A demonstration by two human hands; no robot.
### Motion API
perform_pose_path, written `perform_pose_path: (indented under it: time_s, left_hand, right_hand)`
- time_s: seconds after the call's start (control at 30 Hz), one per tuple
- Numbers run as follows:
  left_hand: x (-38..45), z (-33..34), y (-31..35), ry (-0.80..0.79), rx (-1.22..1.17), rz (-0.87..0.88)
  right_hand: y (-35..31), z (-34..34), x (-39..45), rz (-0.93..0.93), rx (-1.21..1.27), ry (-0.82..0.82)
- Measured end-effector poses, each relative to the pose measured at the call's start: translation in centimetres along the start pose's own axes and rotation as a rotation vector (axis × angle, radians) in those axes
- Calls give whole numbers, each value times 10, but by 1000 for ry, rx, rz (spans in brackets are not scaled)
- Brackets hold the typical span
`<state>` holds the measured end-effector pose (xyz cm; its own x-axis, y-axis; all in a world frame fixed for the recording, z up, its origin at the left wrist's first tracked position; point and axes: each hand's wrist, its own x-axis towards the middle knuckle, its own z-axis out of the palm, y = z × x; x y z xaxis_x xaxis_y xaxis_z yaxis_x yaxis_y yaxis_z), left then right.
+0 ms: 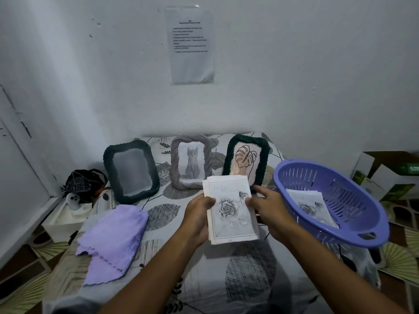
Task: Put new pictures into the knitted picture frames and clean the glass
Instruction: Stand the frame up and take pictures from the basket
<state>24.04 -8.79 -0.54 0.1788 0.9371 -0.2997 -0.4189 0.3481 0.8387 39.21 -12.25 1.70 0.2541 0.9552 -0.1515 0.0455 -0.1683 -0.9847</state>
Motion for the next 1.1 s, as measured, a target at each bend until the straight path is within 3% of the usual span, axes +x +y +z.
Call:
perform_pose_path:
  time_s: [0.33,0.5,0.63,0.83,1.0,1.1]
  left_hand:
    - [14,64,-19,-81,20,13]
    - [21,102,-28,-128,173,37]
    - [31,120,-44,-143,355,-52]
    - [43,134,-68,-153,407,-137]
    - [46,136,-68,-153,358,-130]
    - [47,134,-69,-160,335,-136]
  right_hand:
    - [-15,-40,3,-45,-94,47]
    - [-31,-109,26,-65,-143,244]
    - [-23,-164,57,-44,-169,409]
    - [13,-195,91,190,-505,284]
    - [27,-195,110,210,-715,184]
    - [30,-193,112,213,-791,216]
